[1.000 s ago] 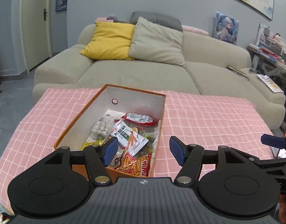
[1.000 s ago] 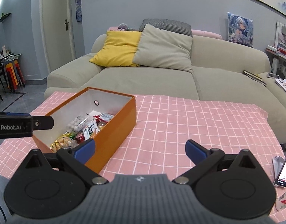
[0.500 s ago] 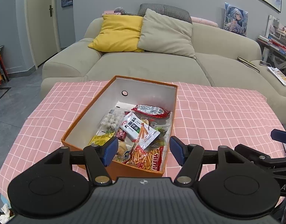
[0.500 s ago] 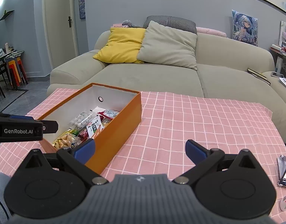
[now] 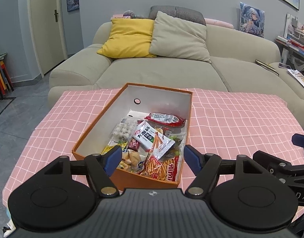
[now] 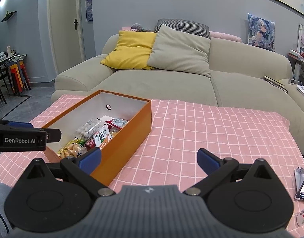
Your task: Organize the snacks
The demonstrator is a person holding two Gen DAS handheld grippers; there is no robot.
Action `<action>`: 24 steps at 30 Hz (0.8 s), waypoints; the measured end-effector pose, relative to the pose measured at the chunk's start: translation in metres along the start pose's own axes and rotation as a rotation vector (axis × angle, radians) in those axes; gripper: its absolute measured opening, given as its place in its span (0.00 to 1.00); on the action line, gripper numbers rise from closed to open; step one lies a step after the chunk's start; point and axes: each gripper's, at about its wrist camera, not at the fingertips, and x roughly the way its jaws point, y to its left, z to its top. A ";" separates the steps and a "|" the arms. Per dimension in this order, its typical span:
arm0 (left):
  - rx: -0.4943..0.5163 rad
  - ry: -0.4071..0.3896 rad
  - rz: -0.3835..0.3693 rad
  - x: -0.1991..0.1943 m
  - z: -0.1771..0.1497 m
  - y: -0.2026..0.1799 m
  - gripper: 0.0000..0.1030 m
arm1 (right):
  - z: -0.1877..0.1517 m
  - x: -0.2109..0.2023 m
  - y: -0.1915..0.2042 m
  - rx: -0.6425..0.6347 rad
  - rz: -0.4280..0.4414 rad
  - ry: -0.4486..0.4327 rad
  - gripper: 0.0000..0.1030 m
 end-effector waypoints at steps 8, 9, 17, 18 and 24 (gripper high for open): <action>-0.004 0.001 -0.009 -0.001 0.000 0.002 0.88 | 0.000 -0.002 0.000 -0.008 0.004 -0.001 0.96; -0.008 0.003 -0.010 -0.001 0.000 0.002 0.89 | 0.000 -0.002 0.000 -0.010 0.004 0.000 0.96; 0.002 0.010 -0.004 0.000 0.000 0.001 0.99 | 0.000 -0.002 0.001 -0.011 0.004 -0.001 0.96; 0.005 0.011 -0.002 0.000 0.000 0.001 0.99 | 0.000 -0.002 0.001 -0.011 0.003 -0.001 0.96; -0.002 0.012 -0.005 0.000 0.000 0.002 0.99 | 0.000 -0.002 0.001 -0.010 0.003 -0.001 0.96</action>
